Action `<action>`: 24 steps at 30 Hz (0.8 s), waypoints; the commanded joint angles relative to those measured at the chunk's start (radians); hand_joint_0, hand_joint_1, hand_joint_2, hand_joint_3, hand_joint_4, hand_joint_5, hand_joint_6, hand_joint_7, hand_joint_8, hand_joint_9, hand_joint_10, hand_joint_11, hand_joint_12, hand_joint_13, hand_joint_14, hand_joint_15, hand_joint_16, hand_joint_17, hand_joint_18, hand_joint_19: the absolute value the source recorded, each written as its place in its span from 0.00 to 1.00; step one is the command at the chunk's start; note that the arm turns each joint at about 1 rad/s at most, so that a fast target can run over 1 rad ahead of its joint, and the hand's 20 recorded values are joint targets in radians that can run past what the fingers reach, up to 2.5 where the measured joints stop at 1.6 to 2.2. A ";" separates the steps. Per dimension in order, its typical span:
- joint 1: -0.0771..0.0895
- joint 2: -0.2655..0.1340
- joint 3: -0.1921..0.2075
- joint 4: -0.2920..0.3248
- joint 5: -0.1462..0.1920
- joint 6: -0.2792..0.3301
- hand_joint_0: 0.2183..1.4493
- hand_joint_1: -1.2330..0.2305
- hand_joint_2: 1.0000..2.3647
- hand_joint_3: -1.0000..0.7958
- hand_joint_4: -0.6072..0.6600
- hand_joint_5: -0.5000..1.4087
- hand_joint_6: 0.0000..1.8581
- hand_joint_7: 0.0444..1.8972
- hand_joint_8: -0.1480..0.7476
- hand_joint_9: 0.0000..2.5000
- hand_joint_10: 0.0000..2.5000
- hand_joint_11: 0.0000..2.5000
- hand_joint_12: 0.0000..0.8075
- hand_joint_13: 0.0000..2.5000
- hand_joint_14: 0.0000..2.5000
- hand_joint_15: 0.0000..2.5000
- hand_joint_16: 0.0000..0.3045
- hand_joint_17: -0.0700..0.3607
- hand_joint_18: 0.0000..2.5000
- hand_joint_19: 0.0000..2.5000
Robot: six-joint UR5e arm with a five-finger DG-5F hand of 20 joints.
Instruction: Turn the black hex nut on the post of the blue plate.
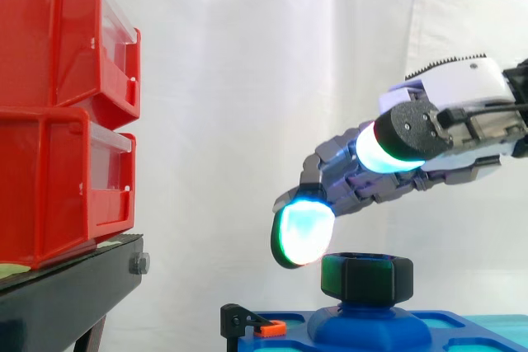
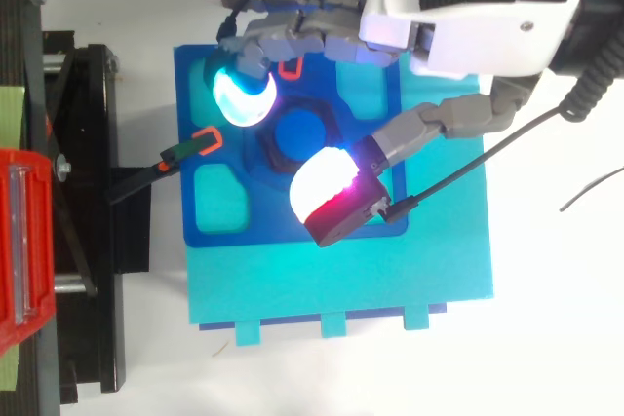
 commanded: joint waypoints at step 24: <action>0.064 -0.037 0.041 0.073 0.068 -0.016 0.20 0.63 0.00 0.28 0.63 0.15 0.27 0.48 0.43 0.04 0.00 0.00 0.46 0.03 0.00 0.01 0.19 0.47 0.00 0.04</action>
